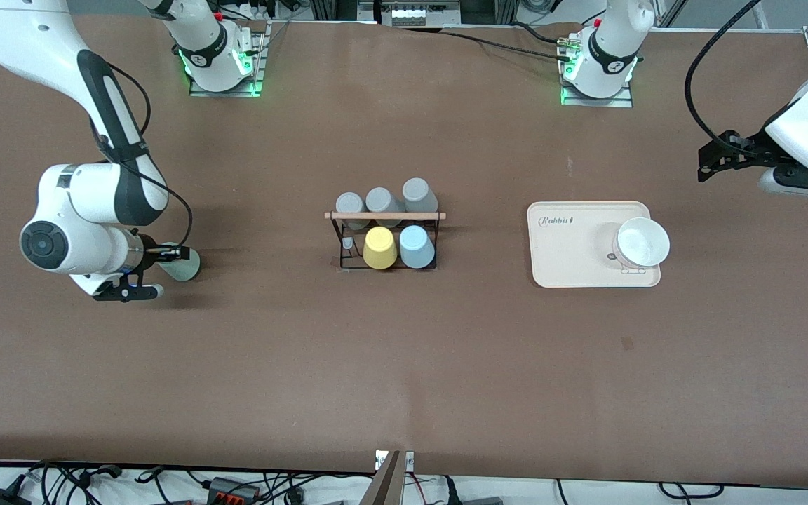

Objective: Hang scattered cups on rack with three cups
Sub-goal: 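Carry the teal cup to the wooden rack with the right gripper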

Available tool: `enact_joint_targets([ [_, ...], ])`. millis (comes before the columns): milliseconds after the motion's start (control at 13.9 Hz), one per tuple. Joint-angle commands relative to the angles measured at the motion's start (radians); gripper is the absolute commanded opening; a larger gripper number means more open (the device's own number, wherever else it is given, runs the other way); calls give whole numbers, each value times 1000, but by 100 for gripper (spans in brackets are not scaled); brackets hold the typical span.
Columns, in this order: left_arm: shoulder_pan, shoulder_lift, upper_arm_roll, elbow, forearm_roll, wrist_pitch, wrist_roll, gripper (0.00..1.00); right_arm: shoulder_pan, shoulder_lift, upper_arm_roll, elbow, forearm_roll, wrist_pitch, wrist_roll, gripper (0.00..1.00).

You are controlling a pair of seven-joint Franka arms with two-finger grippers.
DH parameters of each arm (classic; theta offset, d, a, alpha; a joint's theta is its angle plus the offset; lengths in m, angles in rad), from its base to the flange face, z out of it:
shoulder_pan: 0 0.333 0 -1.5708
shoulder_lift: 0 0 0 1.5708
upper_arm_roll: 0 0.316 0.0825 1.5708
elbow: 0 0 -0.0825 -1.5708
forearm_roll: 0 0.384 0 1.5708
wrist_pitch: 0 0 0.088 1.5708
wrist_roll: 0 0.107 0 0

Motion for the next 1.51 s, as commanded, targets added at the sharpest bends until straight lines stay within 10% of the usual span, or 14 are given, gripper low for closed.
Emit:
enact_joint_targets([
  [0,0,-2,1,10,11,-3,22,100,5,-15,12,151,1,-178,14,25],
  [287,-3,-2,1,16,10,-5,24,100,120,-13,11,350,12,-338,47,25],
  [789,-15,24,0,51,10,-3,8,100,284,-3,12,453,200,-336,234,28],
  [1434,-18,32,-2,58,5,-8,13,100,446,101,11,574,194,-309,353,28],
])
